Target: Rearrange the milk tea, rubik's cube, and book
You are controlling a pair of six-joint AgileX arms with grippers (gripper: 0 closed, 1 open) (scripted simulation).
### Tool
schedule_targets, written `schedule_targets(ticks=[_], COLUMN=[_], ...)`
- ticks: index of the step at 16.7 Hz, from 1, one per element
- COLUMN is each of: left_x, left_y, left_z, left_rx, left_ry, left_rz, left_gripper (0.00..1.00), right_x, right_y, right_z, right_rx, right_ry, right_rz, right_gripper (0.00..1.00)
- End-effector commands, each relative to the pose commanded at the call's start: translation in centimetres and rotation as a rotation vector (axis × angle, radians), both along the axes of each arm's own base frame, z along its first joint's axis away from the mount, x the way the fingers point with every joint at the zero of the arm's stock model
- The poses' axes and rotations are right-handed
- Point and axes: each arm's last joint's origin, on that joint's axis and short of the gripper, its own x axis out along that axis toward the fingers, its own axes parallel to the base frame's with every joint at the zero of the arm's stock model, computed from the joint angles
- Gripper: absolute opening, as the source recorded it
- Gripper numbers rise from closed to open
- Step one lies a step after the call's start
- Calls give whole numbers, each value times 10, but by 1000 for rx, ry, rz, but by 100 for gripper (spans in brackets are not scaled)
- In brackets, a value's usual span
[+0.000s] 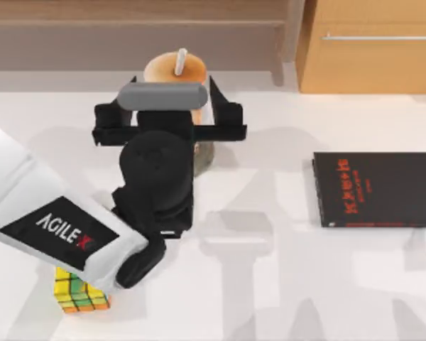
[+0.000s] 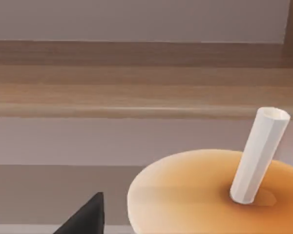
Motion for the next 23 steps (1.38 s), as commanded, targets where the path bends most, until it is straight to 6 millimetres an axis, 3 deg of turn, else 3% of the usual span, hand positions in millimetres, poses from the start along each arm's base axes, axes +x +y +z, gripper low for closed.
schedule_targets(ticks=[9,15,19,23], left_x=[-4,-2,-6,-15], left_y=[-3,-23,-26,-7], left_z=[14,55,82,87], left_rx=[-11,-81,-83,-14], left_ry=[4,83,271,615], left_rz=[-11,-145,-248,-273], left_gripper=[100,100,100,100], right_x=[0,0,0,0], right_y=[0,0,0,0], right_z=[0,0,0,0], right_rx=[0,0,0,0], right_ry=[0,0,0,0], right_rz=[0,0,0,0], right_gripper=[100,100,100,100])
